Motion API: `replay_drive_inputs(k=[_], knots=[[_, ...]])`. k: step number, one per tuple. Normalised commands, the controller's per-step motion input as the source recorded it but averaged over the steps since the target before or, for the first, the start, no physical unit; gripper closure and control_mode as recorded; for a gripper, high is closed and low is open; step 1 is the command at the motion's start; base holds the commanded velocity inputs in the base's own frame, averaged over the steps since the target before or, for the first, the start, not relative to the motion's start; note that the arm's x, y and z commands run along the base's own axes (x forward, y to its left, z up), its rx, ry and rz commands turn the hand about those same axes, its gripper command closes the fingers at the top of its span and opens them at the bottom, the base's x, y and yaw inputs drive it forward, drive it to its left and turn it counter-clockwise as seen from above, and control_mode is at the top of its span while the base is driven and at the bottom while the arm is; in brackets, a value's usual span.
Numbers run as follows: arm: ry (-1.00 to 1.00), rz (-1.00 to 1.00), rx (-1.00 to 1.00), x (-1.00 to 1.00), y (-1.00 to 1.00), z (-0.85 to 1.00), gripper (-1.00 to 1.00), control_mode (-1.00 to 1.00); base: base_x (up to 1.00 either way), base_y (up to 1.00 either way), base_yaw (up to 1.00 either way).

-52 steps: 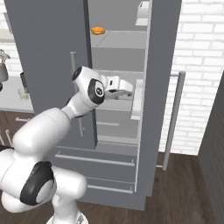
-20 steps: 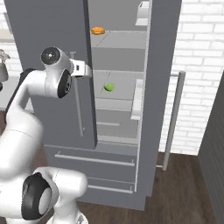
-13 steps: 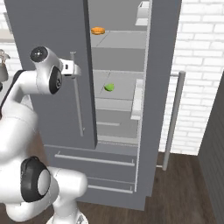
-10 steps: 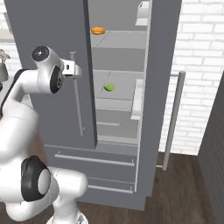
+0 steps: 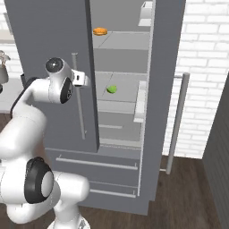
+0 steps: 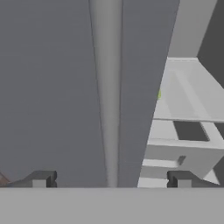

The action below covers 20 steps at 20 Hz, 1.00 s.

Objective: Grab a lemon wedge from the fridge and one ice cube from the ice bowl, and put them in the glass of lemonade.

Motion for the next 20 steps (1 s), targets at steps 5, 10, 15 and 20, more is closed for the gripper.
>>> replay_drive_inputs(k=[5,10,15,20], knots=[[0.0,0.0,0.0,0.48,0.0,-0.16,-1.0,-1.0,0.0,0.0,0.0],[0.0,0.0,0.0,0.32,0.06,-0.22,-1.0,-1.0,0.0,0.0,0.0],[0.0,0.0,0.0,0.38,0.1,-0.15,-1.0,-1.0,0.0,0.0,0.0],[0.0,0.0,0.0,0.37,0.05,-0.17,-1.0,-1.0,0.0,0.0,0.0]])
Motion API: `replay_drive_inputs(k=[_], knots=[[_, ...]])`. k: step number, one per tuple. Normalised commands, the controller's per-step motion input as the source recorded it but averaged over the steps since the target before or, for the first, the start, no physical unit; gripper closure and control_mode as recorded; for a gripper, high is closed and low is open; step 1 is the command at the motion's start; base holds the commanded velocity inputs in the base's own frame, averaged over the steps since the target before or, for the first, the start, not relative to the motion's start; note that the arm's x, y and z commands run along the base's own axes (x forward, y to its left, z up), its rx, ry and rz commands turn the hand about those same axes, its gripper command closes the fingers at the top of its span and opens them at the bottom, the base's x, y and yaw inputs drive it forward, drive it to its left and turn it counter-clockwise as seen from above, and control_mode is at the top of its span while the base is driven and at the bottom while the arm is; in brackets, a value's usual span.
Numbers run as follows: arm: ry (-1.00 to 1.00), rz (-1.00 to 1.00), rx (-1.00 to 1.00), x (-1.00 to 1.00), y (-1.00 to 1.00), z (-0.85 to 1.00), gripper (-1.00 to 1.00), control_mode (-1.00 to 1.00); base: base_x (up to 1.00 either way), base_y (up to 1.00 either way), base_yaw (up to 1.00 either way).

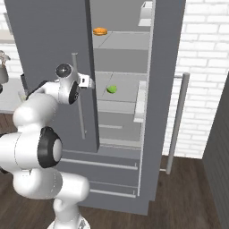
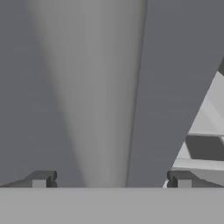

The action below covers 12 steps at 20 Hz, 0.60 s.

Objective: Grab a lemon wedge from the fridge and one ice cube from the ice bowl, and put them in the glass of lemonade.

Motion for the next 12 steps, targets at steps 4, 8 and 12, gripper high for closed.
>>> replay_drive_inputs(k=[4,8,12], knots=[[0.0,0.0,0.0,0.15,0.04,-0.16,-1.0,-1.0,0.0,0.0,0.0],[0.0,0.0,0.0,0.09,0.03,0.0,1.0,-1.0,0.0,0.0,0.0],[0.0,0.0,0.0,0.04,0.0,0.0,1.0,-1.0,0.0,0.0,0.0]])
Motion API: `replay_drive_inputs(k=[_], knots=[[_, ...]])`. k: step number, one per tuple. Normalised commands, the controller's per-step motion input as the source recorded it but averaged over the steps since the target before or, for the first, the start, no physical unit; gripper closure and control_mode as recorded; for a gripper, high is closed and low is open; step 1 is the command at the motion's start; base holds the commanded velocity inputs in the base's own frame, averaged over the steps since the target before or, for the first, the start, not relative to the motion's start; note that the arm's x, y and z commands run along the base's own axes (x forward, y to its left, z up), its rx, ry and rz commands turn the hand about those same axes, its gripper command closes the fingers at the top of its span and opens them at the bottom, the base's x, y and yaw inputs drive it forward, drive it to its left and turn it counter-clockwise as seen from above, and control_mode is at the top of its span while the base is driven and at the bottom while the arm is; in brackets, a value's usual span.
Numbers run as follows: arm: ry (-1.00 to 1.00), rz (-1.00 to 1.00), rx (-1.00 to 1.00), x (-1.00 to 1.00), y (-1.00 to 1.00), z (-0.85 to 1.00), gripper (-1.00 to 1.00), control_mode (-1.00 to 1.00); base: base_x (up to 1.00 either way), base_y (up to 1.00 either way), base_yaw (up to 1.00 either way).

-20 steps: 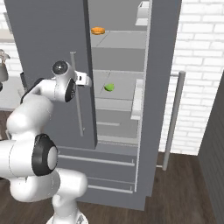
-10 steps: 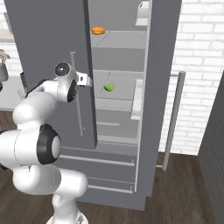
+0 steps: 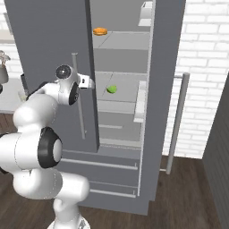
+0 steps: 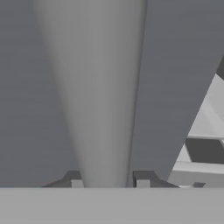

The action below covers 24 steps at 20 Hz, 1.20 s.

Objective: Grab a lemon wedge from the fridge and one ice cube from the ice bowl, and put them in the glass of lemonade.

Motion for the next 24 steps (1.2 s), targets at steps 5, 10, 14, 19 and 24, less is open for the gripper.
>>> replay_drive_inputs(k=[5,10,14,19,24], knots=[[0.0,0.0,0.0,0.06,0.04,-0.01,1.0,-1.0,0.0,0.0,0.0],[-0.05,0.02,0.0,-0.08,0.43,0.08,1.0,-1.0,0.0,0.0,0.0],[-0.14,0.06,0.0,-0.61,0.72,0.27,1.0,-1.0,0.0,0.0,0.0],[-0.12,0.1,0.0,-0.97,0.83,0.45,1.0,-1.0,0.0,0.0,0.0],[-0.07,0.12,0.0,-1.0,0.66,0.84,1.0,-1.0,0.0,0.0,0.0]])
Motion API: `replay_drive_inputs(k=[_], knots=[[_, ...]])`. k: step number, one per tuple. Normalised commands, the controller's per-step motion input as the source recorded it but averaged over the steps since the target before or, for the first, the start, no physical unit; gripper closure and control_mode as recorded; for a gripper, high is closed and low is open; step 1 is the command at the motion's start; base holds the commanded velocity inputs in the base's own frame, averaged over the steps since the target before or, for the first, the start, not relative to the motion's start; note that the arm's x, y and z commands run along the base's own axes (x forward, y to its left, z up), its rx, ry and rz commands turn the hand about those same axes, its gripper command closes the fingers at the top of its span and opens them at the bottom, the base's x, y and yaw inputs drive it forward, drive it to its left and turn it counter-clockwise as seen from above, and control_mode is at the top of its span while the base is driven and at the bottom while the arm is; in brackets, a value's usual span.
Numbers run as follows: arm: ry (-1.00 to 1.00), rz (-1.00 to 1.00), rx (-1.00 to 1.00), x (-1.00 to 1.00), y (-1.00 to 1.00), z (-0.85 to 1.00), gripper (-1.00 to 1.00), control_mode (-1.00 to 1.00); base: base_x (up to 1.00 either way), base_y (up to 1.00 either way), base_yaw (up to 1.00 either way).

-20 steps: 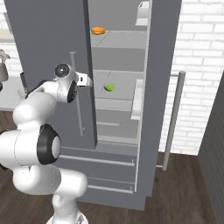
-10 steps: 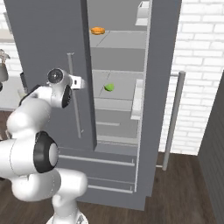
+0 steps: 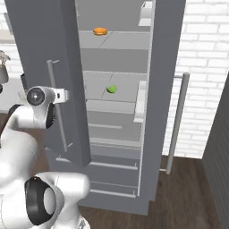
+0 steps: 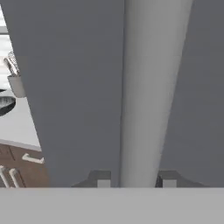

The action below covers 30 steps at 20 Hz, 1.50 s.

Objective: Grab a lemon wedge from the fridge and one ice cube from the ice bowl, and put them in the glass of lemonade.

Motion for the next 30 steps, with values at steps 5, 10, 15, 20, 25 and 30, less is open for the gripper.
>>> replay_drive_inputs(k=[5,10,15,20,25,30], knots=[[0.0,0.1,0.0,-1.0,0.5,1.0,1.0,-1.0,0.0,0.0,0.0],[0.0,0.0,0.0,-0.95,-0.08,0.95,1.0,-1.0,0.0,0.0,0.0],[0.03,-0.07,0.01,-0.94,-0.32,0.88,1.0,-1.0,0.0,0.0,0.0],[0.19,-0.07,0.0,-0.77,-0.42,0.95,1.0,-1.0,0.0,0.0,0.0],[0.19,-0.23,0.07,0.16,-0.87,-0.15,1.0,-1.0,0.0,0.0,0.0],[0.2,-0.16,0.25,0.97,-0.65,-0.41,1.0,-1.0,0.0,0.0,0.0]])
